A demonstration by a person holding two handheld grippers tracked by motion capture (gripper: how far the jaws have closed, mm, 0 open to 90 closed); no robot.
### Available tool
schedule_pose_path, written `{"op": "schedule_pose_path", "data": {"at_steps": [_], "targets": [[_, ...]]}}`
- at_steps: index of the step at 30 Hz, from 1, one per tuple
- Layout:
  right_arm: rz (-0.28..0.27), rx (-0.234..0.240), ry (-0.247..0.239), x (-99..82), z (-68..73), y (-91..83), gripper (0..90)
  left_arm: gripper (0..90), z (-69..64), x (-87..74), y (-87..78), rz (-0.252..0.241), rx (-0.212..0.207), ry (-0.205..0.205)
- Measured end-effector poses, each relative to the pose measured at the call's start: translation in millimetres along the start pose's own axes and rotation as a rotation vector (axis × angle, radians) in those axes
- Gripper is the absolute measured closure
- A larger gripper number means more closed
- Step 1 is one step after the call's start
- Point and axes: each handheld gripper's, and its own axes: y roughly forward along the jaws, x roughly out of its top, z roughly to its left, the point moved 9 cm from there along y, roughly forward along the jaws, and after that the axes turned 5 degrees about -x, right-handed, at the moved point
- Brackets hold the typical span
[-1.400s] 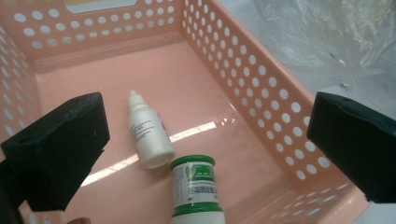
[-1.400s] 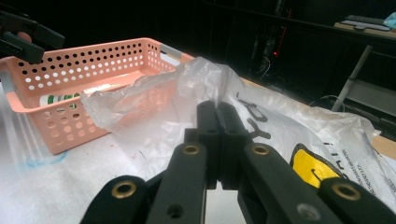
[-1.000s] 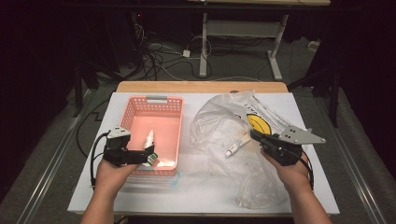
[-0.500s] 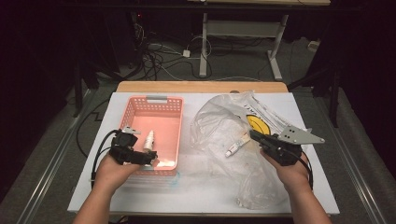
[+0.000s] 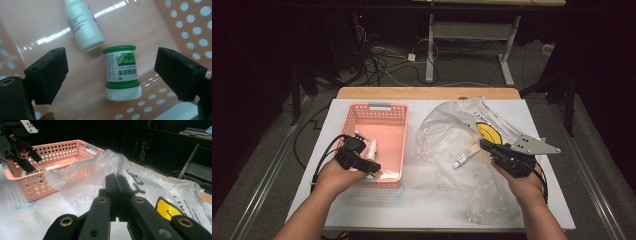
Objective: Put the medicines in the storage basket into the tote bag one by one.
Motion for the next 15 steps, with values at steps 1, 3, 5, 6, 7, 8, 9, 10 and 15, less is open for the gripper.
{"op": "schedule_pose_path", "data": {"at_steps": [1, 3, 5, 6, 7, 8, 9, 10, 15], "targets": [[0.000, 0.000, 0.001, 0.0, 0.1, 0.0, 90.0, 14.7, 0.9, 0.6, 0.7, 0.018, 0.006, 0.002], [0.000, 0.003, 0.001, -0.1, 0.4, 0.3, 90.0, 17.0, 2.2, 2.0, 1.9, 0.049, 0.011, 0.003], [0.001, 0.003, 0.001, -0.4, 0.6, 0.4, 90.0, 21.7, 2.1, 3.3, 3.0, 0.076, -0.002, 0.000], [0.002, 0.003, 0.002, -0.6, 0.7, 0.5, 90.0, 23.4, 1.7, 3.9, 3.3, 0.089, -0.005, 0.000], [0.002, 0.004, 0.003, -0.8, 0.8, 0.6, 90.0, 24.8, 0.4, 5.1, 4.3, 0.092, -0.011, -0.001], [0.005, 0.003, 0.003, -1.1, 0.6, 0.6, 90.0, 26.1, -0.8, 5.8, 5.1, 0.100, -0.020, -0.002], [0.005, 0.003, 0.004, -1.4, 0.6, 0.6, 90.0, 29.0, -1.3, 5.9, 6.3, 0.110, -0.027, -0.005], [0.004, 0.003, 0.005, -1.3, 0.6, 0.6, 90.0, 30.5, -1.0, 5.8, 7.8, 0.123, -0.027, -0.009], [0.000, 0.001, 0.005, -0.6, -0.2, -0.5, 90.0, 38.4, 0.2, 4.7, 12.9, 0.175, -0.033, -0.026]]}}
